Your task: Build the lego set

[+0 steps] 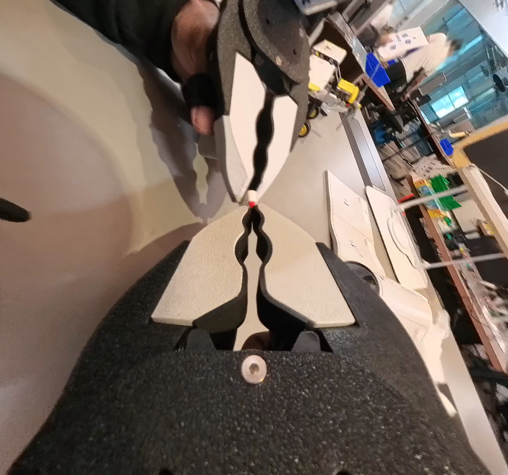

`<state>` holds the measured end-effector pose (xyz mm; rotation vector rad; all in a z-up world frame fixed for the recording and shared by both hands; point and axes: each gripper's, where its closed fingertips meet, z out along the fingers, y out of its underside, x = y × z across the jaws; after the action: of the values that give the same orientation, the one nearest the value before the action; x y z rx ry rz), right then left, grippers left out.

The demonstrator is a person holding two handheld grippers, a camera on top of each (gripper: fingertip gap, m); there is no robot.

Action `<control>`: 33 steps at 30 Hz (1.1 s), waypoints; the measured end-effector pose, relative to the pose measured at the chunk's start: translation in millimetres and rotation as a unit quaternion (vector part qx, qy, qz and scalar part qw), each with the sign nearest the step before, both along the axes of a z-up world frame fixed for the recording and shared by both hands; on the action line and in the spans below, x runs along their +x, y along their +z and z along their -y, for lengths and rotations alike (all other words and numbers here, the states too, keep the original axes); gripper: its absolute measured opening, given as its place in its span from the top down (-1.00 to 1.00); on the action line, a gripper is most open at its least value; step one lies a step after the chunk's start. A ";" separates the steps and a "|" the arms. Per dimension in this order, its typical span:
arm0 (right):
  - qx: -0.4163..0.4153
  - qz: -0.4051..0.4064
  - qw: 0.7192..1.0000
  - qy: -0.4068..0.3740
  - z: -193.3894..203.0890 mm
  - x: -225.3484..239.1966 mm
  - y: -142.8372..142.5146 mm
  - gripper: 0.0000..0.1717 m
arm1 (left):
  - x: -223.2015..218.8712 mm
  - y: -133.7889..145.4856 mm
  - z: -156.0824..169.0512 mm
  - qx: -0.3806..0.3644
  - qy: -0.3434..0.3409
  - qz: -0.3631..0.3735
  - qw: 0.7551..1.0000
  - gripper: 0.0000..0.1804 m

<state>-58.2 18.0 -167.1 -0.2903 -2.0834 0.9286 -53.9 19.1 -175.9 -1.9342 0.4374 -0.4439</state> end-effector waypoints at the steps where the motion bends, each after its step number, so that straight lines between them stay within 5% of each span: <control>1: -0.006 0.005 1.000 0.017 5.8 3.9 -1.1 1.00 | 3.2 3.5 -0.1 0.004 -0.004 0.013 1.000 0.92; 15: -0.109 0.003 0.992 -0.067 -43.3 -10.0 5.2 1.00 | -11.4 -0.8 -3.8 0.005 0.033 0.009 0.999 0.92; 33: -0.099 0.051 0.991 -0.079 -43.9 -15.1 -15.9 1.00 | -15.8 8.3 -6.6 0.043 0.055 0.012 0.997 0.92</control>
<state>-73.2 61.9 -183.0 -0.6086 -2.0295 1.0436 -69.7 25.7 -167.6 -1.8575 0.3271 -0.3700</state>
